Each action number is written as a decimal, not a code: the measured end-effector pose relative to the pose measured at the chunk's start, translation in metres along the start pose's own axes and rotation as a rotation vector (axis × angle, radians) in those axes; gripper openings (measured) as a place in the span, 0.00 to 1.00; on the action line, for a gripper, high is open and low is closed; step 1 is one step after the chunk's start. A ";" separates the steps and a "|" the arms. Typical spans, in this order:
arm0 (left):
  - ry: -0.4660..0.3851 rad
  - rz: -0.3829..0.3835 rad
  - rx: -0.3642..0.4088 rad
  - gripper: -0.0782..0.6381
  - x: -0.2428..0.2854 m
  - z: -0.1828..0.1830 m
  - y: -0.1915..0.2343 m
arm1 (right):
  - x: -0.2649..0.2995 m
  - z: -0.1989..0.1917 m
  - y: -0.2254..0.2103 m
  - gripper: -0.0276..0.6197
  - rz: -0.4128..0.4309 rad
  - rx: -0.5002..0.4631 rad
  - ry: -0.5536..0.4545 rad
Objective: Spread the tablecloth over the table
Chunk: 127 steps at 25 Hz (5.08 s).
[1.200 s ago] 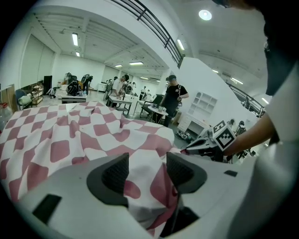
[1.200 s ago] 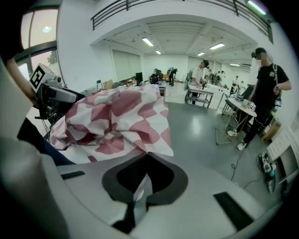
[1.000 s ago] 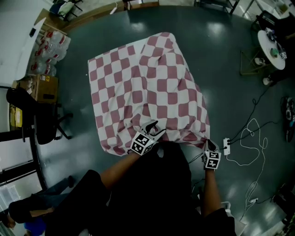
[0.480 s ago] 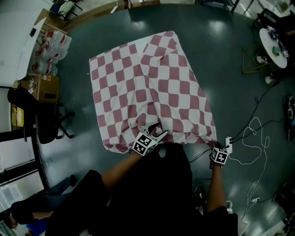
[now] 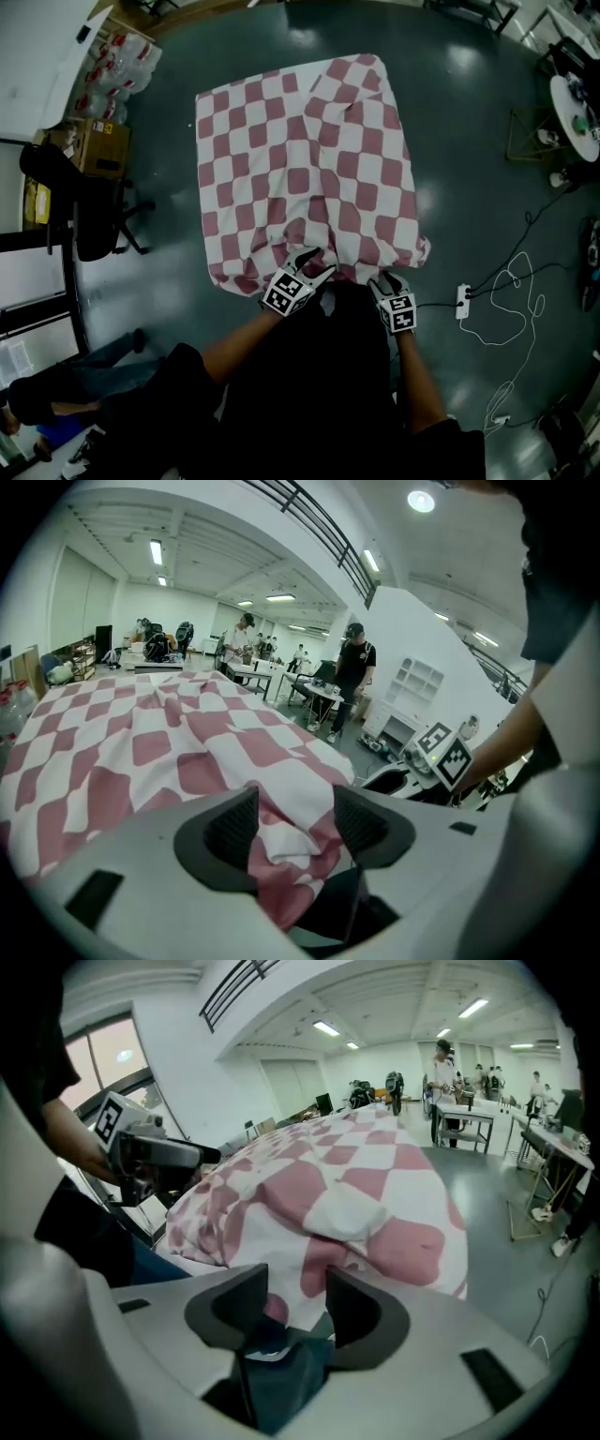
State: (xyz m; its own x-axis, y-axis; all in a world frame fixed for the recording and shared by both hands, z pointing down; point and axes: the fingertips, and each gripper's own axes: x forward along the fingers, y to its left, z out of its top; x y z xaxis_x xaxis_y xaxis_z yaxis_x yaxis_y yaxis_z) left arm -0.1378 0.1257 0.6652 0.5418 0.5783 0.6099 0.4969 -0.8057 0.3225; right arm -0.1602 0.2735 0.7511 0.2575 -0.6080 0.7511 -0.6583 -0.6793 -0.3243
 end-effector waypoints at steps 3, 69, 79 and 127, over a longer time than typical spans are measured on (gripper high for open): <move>-0.010 0.052 -0.041 0.46 -0.013 -0.015 0.000 | 0.020 -0.004 -0.005 0.36 -0.035 0.097 0.005; -0.115 0.436 -0.278 0.46 -0.025 -0.008 0.141 | 0.072 0.142 -0.086 0.30 0.024 -0.118 0.096; -0.048 0.478 -0.374 0.46 -0.069 -0.079 0.172 | 0.064 0.158 -0.138 0.23 -0.046 -0.248 0.094; -0.380 0.580 -0.467 0.47 0.166 0.200 0.117 | 0.061 0.368 -0.174 0.09 0.428 -0.430 -0.097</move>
State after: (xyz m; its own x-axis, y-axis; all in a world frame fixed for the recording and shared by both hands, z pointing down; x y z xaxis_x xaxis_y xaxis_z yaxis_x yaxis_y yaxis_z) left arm 0.1457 0.1537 0.6597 0.8586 -0.0079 0.5126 -0.2179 -0.9107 0.3509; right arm 0.2303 0.2035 0.6424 -0.0431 -0.8388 0.5428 -0.9387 -0.1520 -0.3094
